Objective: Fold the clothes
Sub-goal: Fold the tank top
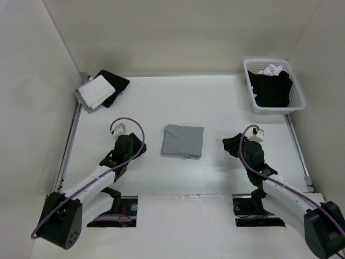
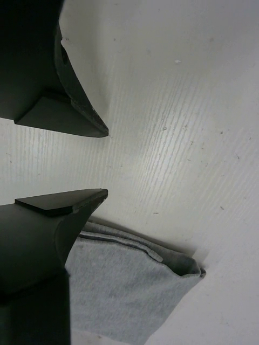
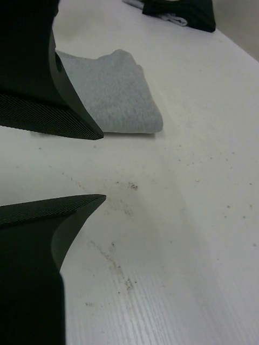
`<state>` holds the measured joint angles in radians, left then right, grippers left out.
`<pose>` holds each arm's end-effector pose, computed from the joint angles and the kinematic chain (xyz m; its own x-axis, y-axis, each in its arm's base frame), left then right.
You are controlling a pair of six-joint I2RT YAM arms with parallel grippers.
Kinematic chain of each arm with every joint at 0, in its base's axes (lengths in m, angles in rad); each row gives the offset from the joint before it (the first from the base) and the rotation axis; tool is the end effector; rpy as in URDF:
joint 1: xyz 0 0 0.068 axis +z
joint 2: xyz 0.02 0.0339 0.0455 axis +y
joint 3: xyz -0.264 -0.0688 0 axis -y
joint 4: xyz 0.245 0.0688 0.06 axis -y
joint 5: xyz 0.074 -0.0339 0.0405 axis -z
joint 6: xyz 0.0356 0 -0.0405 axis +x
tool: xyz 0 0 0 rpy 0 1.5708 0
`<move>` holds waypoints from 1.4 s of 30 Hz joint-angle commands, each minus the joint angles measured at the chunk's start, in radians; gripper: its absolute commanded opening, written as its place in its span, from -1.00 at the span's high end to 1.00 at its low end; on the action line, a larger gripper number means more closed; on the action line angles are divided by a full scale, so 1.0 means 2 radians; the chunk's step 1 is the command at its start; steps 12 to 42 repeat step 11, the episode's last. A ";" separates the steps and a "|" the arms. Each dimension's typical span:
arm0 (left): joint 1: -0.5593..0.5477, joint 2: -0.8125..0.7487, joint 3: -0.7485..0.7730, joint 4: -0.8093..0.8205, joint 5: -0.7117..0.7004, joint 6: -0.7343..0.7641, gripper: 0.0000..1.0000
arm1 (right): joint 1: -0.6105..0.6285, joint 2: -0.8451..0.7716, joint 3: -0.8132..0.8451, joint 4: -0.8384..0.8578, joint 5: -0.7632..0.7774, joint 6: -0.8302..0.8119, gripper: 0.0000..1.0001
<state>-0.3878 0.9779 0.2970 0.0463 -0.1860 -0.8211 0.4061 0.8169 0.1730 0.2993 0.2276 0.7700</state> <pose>0.1769 -0.0651 0.1602 -0.5451 -0.5543 -0.6290 -0.2424 0.8224 -0.5147 0.1626 0.0612 0.1702 -0.3549 0.5856 -0.7288 0.0798 0.7956 0.6005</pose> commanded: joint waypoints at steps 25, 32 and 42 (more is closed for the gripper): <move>-0.013 0.006 0.039 0.007 -0.008 0.031 0.11 | -0.009 0.049 0.006 0.070 -0.025 0.000 -0.03; -0.013 0.006 0.039 0.007 -0.008 0.031 0.11 | -0.009 0.049 0.006 0.070 -0.025 0.000 -0.03; -0.013 0.006 0.039 0.007 -0.008 0.031 0.11 | -0.009 0.049 0.006 0.070 -0.025 0.000 -0.03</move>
